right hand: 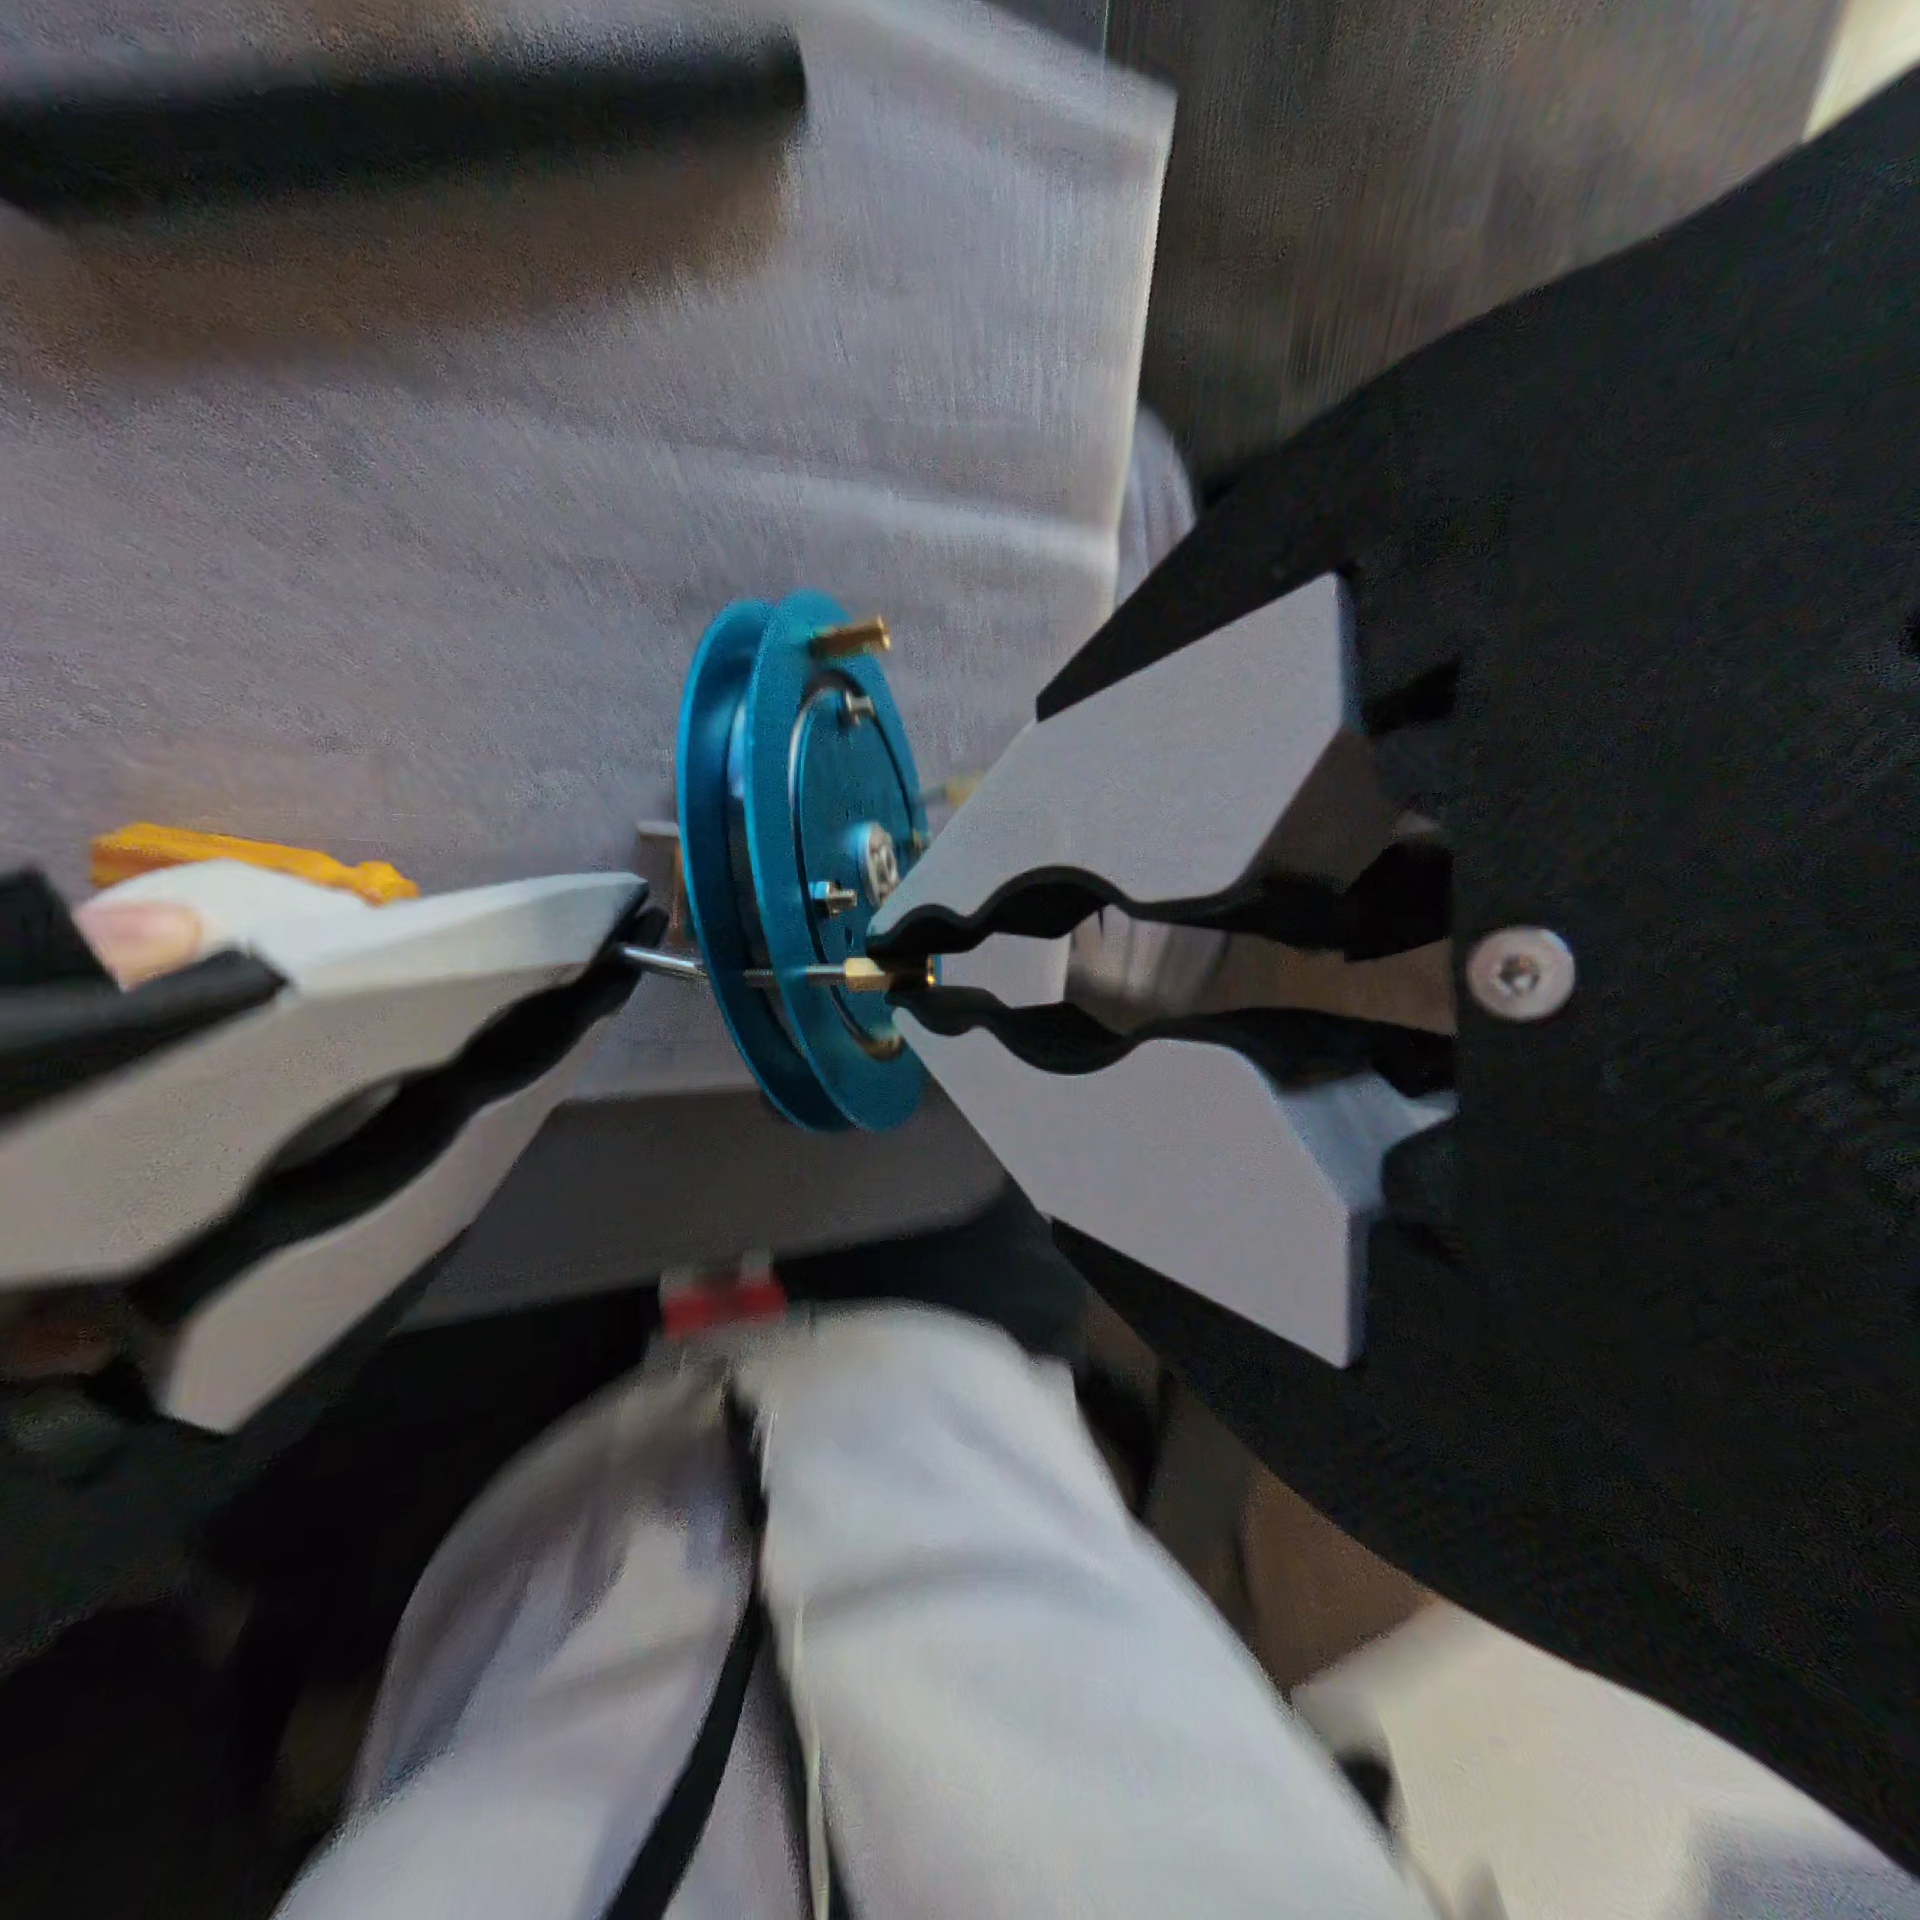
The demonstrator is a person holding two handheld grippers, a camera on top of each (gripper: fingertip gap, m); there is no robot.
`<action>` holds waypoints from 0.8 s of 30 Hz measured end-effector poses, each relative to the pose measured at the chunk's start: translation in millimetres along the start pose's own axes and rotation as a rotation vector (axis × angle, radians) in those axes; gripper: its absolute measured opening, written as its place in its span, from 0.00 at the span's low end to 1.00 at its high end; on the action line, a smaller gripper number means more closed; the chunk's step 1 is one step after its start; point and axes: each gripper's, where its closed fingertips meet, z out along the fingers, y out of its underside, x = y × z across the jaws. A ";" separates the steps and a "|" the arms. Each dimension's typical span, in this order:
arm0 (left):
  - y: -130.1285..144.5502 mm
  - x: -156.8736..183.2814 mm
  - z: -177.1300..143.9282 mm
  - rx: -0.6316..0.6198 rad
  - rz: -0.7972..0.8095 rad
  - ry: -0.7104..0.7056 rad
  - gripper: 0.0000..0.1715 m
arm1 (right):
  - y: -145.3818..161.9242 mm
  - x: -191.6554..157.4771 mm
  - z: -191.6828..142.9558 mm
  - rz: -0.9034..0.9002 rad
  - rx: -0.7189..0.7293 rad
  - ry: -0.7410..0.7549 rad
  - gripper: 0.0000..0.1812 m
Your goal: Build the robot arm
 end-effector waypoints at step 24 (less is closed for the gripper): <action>0.5 1.6 0.8 -0.002 0.005 0.006 0.01 | -7.6 9.7 -7.2 -0.741 -0.047 0.857 0.03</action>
